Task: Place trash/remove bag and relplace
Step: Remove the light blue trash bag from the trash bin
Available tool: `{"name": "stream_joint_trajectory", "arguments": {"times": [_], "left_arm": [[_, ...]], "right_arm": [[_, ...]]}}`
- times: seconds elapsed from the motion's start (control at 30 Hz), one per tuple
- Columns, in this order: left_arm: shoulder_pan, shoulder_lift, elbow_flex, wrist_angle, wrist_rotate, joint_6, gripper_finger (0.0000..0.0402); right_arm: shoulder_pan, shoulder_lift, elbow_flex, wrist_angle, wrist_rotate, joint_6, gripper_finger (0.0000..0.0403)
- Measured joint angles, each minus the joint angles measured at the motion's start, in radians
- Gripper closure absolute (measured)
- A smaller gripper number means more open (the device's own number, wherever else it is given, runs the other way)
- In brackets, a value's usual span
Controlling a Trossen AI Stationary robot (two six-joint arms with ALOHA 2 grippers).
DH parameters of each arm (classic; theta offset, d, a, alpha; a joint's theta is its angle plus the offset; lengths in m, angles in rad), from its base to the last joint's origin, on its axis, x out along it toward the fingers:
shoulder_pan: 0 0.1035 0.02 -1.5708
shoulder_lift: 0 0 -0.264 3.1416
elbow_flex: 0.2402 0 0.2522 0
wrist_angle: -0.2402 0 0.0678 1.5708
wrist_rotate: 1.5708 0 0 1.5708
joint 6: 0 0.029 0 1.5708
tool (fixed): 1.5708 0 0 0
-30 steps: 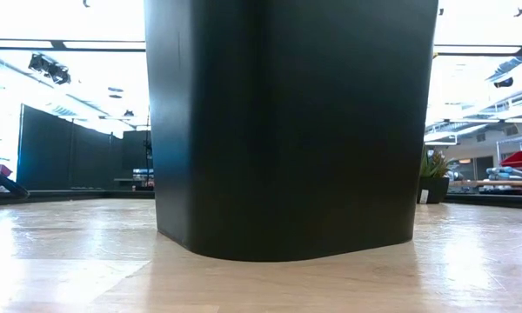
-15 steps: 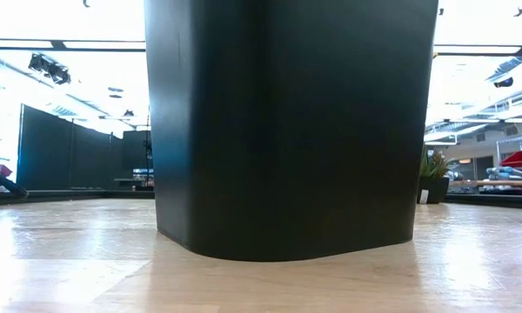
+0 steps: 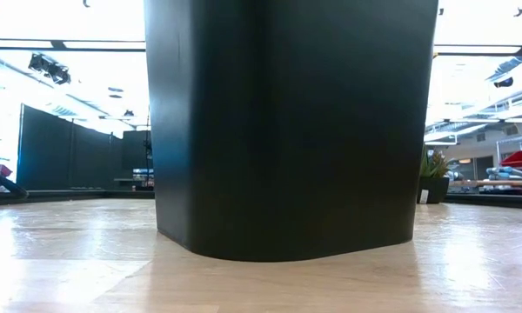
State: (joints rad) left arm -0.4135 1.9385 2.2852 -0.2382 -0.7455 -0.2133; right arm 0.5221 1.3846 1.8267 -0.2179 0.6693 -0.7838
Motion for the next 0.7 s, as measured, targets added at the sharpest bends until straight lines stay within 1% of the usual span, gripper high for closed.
{"name": "stream_joint_trajectory", "arguments": {"times": [0.2,0.27,0.47,0.6,0.7], "left_arm": [[-0.025,-0.002,0.010,0.008,-0.129,0.083,0.0334],[-0.027,-0.002,0.011,0.012,-0.129,0.101,0.0332],[-0.027,-0.003,0.011,0.005,-0.129,0.106,0.0308],[-0.032,-0.003,0.011,-0.018,-0.130,0.105,0.0289],[-0.041,-0.004,0.011,-0.046,-0.134,0.105,0.0280]], "right_arm": [[0.020,-0.002,0.000,-0.091,0.039,0.002,0.0403],[0.019,-0.005,0.000,-0.116,0.080,0.007,0.0403],[0.019,-0.005,0.000,-0.102,0.074,0.011,0.0403],[0.017,-0.005,0.000,-0.078,0.118,-0.007,0.0403],[0.018,-0.009,0.000,-0.055,0.117,-0.023,0.0403]]}}
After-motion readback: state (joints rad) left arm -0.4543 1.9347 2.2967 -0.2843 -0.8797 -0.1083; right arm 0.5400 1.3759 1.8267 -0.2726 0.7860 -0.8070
